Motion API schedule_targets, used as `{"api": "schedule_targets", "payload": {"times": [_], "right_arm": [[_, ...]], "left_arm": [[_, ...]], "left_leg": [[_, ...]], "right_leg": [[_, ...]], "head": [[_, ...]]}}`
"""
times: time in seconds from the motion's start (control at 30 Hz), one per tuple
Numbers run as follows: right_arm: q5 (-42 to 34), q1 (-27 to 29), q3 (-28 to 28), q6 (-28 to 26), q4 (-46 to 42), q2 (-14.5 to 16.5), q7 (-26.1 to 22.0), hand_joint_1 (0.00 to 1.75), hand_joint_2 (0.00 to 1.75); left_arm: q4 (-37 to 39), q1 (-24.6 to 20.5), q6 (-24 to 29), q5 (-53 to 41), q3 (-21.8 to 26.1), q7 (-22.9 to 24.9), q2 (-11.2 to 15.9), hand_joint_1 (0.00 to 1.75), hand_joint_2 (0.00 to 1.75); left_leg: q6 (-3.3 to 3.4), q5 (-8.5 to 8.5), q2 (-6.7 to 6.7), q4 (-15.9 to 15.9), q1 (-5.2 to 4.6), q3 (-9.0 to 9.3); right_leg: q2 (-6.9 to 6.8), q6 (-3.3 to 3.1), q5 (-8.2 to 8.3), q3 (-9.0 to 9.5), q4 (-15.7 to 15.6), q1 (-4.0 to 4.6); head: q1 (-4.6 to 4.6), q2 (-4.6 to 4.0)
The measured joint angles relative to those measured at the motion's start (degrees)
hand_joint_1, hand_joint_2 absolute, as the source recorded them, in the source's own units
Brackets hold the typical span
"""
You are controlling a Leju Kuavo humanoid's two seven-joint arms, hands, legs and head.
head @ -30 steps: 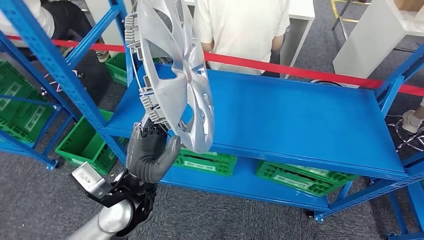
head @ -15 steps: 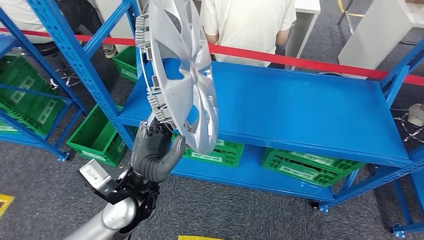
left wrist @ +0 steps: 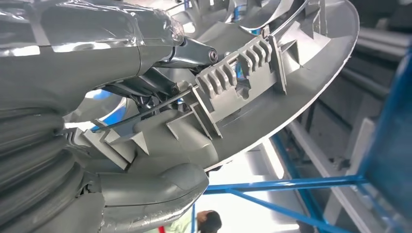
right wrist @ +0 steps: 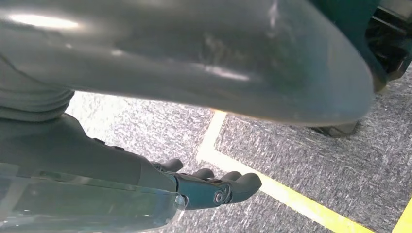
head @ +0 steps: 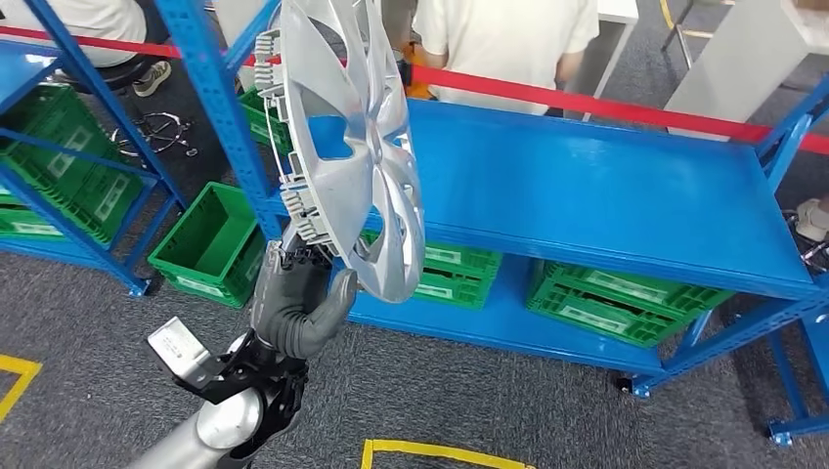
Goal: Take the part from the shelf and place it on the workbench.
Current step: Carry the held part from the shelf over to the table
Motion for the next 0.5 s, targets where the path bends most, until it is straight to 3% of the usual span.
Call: {"api": "schedule_targets", "payload": {"times": [0.1,0.13,0.17,0.2,0.27,0.3,0.37,0.43,0.47,0.5], "right_arm": [[0.2,-0.2,0.0,0.0,0.0,-0.2,0.1,0.0,0.0],[0.2,-0.3,0.0,0.0,0.0,-0.2,0.1,0.0,0.0],[0.3,-0.4,0.0,0.0,0.0,-0.2,0.2,0.0,0.0],[0.3,-0.6,0.1,0.0,0.0,-0.2,0.3,0.0,0.0],[0.3,-0.9,0.1,0.0,0.0,-0.2,0.4,0.0,0.0],[0.3,-1.1,0.1,0.0,0.0,-0.3,0.4,0.0,0.0],[0.3,-1.4,0.1,0.0,-0.1,-0.6,0.5,0.0,0.0],[0.4,-1.6,0.1,0.0,-0.2,-0.7,0.5,0.0,0.0],[0.4,-1.6,0.1,0.0,-0.2,-0.7,0.6,0.0,0.0],[0.4,-1.5,0.1,0.0,-0.2,-0.6,0.6,0.0,0.0]], "left_arm": [[0.0,0.0,0.0,0.0,0.0,-0.1,-0.2,1.75,1.75],[0.0,0.1,0.0,0.0,0.0,-0.1,-0.2,1.75,1.75],[0.0,0.1,0.0,0.1,0.0,-0.1,-0.2,1.75,1.75],[0.0,0.1,0.0,0.1,0.0,-0.1,-0.2,1.75,1.75],[0.0,0.1,0.0,0.1,0.0,-0.1,-0.2,1.75,1.75],[0.0,0.1,0.0,0.1,0.0,-0.1,-0.2,1.75,1.75],[0.0,0.2,0.0,0.1,0.0,-0.2,-0.3,1.75,1.75],[0.0,0.2,0.0,0.1,0.0,-0.2,-0.3,1.75,1.75],[0.0,0.3,0.0,0.1,0.0,-0.3,-0.3,1.75,1.75],[0.0,0.3,0.0,0.1,0.0,-0.3,-0.2,1.75,1.75]], "left_leg": [[1.21,1.97,-0.44,0.0,-0.44,-2.31],[1.39,2.65,-0.56,0.0,-0.72,-3.17],[1.53,3.35,-0.65,0.1,-1.03,-4.07],[1.66,4.05,-0.72,0.1,-1.38,-4.94],[1.8,5.36,-0.79,0.0,-1.96,-6.39],[1.77,5.93,-0.76,0.0,-2.2,-6.86],[1.41,7.13,-0.43,-0.3,-2.16,-7.25],[0.83,8.46,-0.11,-1.0,-2.0,-7.39],[0.56,8.34,-0.05,-1.2,-1.94,-7.57],[0.3,7.08,-0.05,-0.6,-1.94,-7.92]], "right_leg": [[0.01,0.3,-8.04,-1.78,8.8,-0.04],[0.01,0.16,-9.4,-1.98,11.9,0.03],[0.03,-0.18,-9.53,-1.6,13.7,0.17],[0.05,-0.75,-8.49,-0.39,13.6,0.42],[0.08,-2.62,-5.94,4.53,8.1,1.41],[0.01,-3.72,-5.84,7.71,3.6,2.03],[-0.01,-4.7,-6.58,11.85,-3.0,2.98],[0.1,-4.62,-5.78,12.34,-5.2,3.2],[0.06,-4.7,-4.78,12.08,-5.8,3.14],[-0.05,-4.85,-3.75,11.66,-6.4,2.97]], "head": [[0.67,0.0],[0.8,0.0],[0.86,0.0],[0.89,0.0],[0.86,0.0],[0.79,0.0],[0.61,0.0],[0.59,0.0],[0.63,0.0],[0.6,0.0]]}}
